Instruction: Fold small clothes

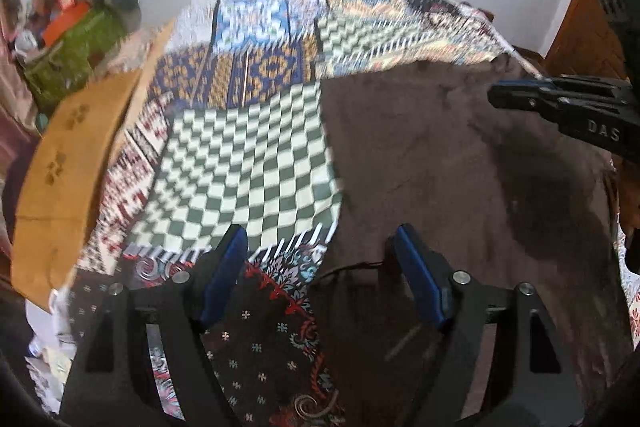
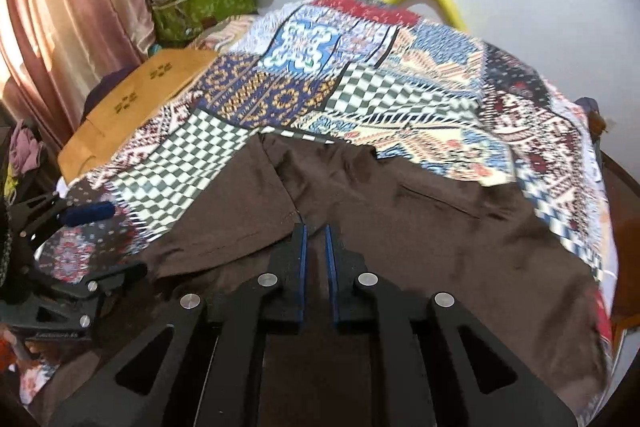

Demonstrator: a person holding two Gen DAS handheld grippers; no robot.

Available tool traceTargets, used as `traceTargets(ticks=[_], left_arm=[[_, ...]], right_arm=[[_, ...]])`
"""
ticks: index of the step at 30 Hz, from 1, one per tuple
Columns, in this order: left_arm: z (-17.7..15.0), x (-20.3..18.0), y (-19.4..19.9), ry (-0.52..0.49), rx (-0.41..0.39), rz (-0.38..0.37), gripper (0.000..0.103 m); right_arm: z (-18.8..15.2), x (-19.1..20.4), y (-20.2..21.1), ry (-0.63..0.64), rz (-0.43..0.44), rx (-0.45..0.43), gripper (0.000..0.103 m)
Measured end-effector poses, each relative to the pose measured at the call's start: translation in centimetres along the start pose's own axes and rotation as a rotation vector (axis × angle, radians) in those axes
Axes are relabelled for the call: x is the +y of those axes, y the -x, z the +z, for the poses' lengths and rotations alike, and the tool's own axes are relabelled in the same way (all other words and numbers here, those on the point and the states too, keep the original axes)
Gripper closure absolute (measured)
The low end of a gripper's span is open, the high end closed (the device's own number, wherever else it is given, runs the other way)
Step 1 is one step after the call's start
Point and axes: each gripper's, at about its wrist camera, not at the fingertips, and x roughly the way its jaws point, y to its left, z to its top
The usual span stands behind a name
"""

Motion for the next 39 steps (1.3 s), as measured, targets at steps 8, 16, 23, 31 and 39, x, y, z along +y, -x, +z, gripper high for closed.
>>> traceTargets(ticks=[8,16,23,31,39], left_arm=[[3.1,-2.7,6.6,-0.018,-0.128,0.011,0.027],[5.5,-6.9,9.5,-0.06,-0.212,-0.023,0.023],[6.7,-10.1,6.8,-0.077,-0.198,-0.059,0.012],[6.3,-12.4,0.0,-0.11,-0.058,-0.074,0.012],[4.8,-11.8,-5.1,-0.109,0.04,-0.069,0.012]], right_arm=[[-1.2,-1.1,10.1,-0.055,-0.006,-0.183,0.081],[-4.7,-6.2,16.2,-0.158,-0.079,-0.266,0.061],[-8.9,-11.6,16.8,-0.232,-0.219,-0.23,0.06],[-12.5,-17.7,12.8,-0.344,-0.269,-0.108,0.06],[-13.8,-21.1,10.3,-0.403,-0.262,-0.074,0.062]])
